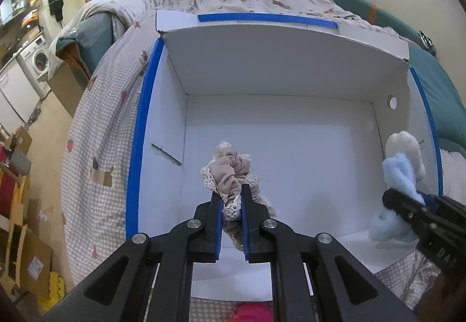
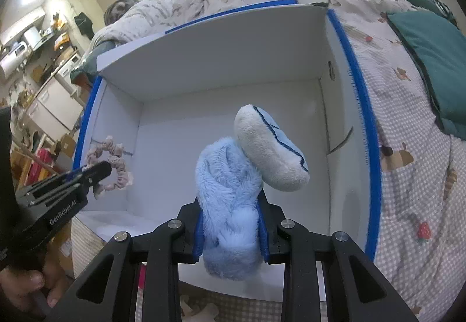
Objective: Organize soft objects
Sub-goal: 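Carry the scrunchie and blue plush over the box with both tools, then open both tools to drop the scrunchie and plush into the box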
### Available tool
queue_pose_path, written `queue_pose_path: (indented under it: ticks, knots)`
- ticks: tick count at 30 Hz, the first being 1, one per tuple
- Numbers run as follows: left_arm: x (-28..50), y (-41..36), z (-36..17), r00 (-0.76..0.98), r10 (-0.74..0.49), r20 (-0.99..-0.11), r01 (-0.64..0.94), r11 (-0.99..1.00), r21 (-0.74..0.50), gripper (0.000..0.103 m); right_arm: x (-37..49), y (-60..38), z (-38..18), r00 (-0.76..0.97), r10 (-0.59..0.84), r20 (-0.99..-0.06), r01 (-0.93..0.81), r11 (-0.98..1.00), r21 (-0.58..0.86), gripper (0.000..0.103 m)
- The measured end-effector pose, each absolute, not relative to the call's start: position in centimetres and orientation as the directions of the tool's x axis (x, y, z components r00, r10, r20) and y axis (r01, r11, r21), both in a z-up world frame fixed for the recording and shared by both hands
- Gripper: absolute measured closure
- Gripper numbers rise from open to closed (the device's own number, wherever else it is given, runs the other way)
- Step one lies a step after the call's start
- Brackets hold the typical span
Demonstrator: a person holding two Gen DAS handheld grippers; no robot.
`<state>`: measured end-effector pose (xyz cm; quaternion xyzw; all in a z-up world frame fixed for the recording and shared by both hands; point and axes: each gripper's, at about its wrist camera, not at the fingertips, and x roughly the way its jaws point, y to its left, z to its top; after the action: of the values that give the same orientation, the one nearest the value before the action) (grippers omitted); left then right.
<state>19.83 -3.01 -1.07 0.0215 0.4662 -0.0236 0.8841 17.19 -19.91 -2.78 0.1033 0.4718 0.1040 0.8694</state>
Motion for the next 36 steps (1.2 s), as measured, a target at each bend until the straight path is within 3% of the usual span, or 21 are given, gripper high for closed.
queue_pose_path:
  ticks: [16,18,20,23,25,32,36]
  knots:
    - [19.8,-2.4,-0.5,0.587,-0.006,-0.809,0.053,0.998,0.030,0.092,17.4,-19.3,-3.0,0.528,0.268,-0.806,-0.087,0.961,0.262,0.071]
    - [19.8,-2.6,-0.5,0.584,-0.013,-0.812,0.061,0.998,0.028,0.090,17.3,-19.4,-2.7,0.541,0.274,-0.795,-0.091,0.959,0.269,0.062]
    - [19.8,-2.6,-0.6,0.576,-0.016,-0.817,0.065,0.998,0.026,0.083,17.1,-19.6,-2.3,0.558,0.276,-0.783,-0.089,0.958,0.274,0.041]
    - [19.6,-2.7,-0.4,0.582,-0.011,-0.813,0.066,0.997,0.034,0.061,17.2,-19.8,-2.0,0.551,0.301,-0.779,-0.096,0.949,0.299,0.039]
    - [19.3,-2.7,-0.2,0.594,-0.012,-0.804,0.065,0.997,0.034,0.038,17.2,-19.9,-2.0,0.551,0.308,-0.776,-0.097,0.947,0.307,0.035]
    - [19.1,-2.8,0.3,0.610,-0.010,-0.792,0.066,0.997,0.038,0.036,17.0,-19.9,-1.4,0.582,0.307,-0.753,-0.096,0.946,0.311,0.010]
    - [19.1,-2.5,0.2,0.600,-0.017,-0.800,0.061,0.998,0.025,0.036,17.1,-19.8,-1.7,0.560,0.326,-0.761,-0.103,0.939,0.327,0.009]
